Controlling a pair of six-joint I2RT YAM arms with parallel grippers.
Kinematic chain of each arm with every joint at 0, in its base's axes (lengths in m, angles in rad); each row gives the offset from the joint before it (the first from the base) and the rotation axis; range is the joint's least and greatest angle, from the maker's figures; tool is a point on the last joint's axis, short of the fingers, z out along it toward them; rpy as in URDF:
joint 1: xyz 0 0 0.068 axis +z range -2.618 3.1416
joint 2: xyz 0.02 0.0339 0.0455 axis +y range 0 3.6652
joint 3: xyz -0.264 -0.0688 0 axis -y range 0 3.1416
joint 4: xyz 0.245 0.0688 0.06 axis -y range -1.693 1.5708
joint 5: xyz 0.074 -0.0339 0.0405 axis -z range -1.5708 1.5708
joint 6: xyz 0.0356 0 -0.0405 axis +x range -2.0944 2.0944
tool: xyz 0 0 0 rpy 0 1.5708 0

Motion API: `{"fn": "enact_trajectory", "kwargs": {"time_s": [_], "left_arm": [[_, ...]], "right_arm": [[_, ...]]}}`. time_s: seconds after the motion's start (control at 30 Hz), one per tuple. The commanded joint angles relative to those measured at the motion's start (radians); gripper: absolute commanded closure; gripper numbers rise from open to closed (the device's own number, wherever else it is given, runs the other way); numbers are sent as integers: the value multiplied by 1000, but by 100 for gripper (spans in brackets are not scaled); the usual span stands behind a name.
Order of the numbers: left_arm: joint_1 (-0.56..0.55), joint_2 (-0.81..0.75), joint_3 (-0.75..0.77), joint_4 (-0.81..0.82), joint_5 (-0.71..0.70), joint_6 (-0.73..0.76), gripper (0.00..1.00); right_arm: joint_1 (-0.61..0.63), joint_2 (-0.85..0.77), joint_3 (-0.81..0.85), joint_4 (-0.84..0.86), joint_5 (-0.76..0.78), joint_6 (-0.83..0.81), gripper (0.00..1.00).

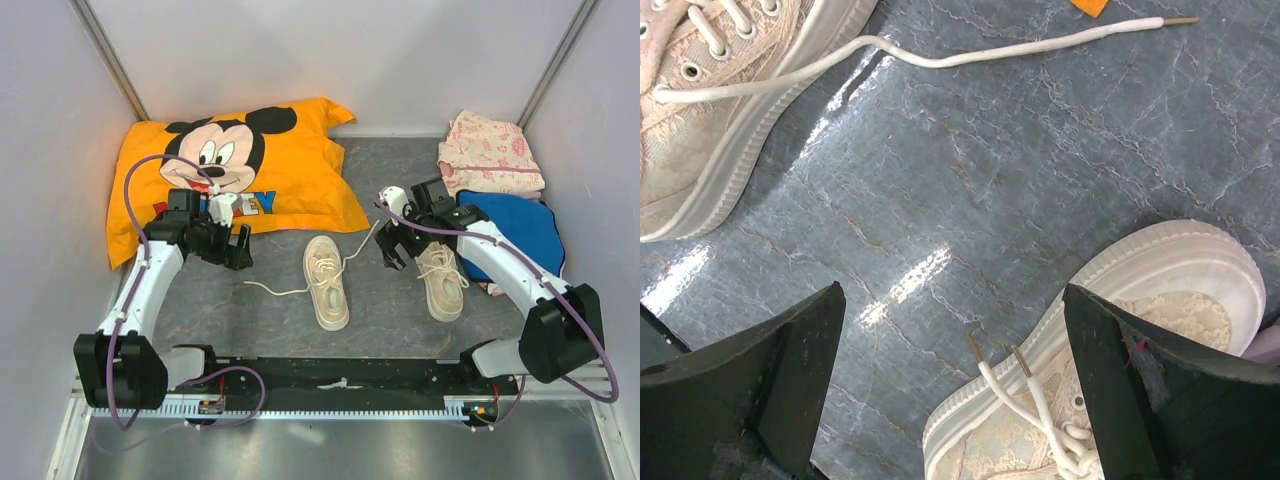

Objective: Tie the shoes

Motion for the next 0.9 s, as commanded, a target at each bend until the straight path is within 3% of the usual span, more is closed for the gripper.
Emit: {"fn": "enact_trajectory", "kwargs": {"time_s": [0.0, 0.17, 0.43, 0.6, 0.73, 0.87], "left_arm": [[1, -63, 59, 40, 44, 181, 1], [1, -34, 55, 3, 189, 424, 1], [-30, -54, -85, 46, 361, 608, 1], [-155, -46, -175, 87, 283, 696, 2], [-243, 36, -198, 130, 220, 764, 11], [-266, 107, -156, 142, 214, 767, 15]], "right_arm": [[6, 79, 96, 20, 10, -14, 2], [6, 184, 199, -44, -10, -61, 2], [15, 237, 153, 26, -21, -83, 2], [21, 288, 151, 37, -18, -63, 2], [23, 300, 166, 49, -24, -57, 2], [14, 218, 222, 86, -137, 116, 2]]}}
